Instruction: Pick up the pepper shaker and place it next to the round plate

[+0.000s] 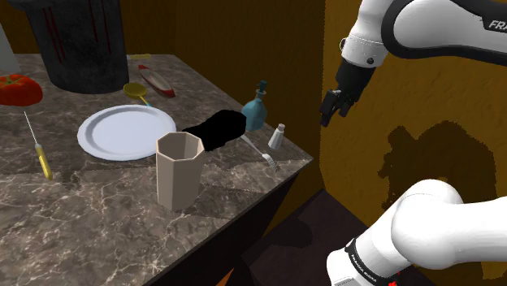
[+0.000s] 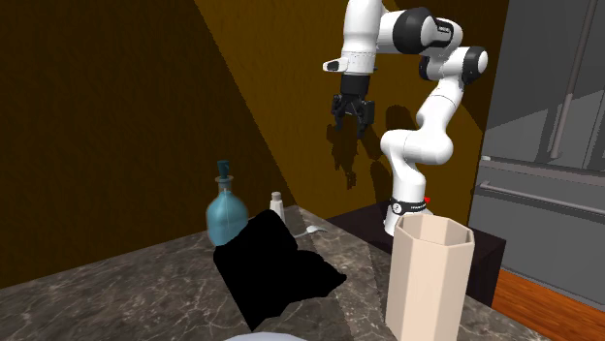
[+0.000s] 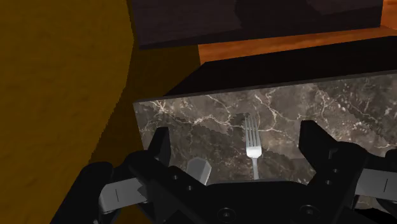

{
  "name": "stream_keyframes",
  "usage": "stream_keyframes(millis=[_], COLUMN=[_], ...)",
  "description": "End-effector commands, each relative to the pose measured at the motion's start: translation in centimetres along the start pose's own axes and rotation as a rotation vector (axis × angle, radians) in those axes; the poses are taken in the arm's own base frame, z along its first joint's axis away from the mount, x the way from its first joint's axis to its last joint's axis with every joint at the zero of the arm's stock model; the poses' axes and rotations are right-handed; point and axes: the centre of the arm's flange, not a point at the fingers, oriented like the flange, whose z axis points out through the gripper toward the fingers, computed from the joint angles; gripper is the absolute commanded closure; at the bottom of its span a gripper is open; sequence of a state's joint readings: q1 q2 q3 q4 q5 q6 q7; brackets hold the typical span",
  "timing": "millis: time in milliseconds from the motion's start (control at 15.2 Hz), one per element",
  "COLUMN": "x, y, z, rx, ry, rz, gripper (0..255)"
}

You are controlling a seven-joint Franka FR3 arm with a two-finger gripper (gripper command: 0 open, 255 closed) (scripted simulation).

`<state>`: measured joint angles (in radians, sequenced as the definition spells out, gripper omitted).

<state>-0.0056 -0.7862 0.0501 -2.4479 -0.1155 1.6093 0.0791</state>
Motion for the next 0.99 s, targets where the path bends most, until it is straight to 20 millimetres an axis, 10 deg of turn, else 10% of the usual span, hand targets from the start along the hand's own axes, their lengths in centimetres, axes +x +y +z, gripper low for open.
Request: stream_keyframes(millis=[0,924], x=[0.0,13.1], y=[0.0,4.5], z=[0.0,11.4], rx=[0.0,0.034], ry=[0.0,0.062], rz=[0.0,0.002], gripper=[0,0])
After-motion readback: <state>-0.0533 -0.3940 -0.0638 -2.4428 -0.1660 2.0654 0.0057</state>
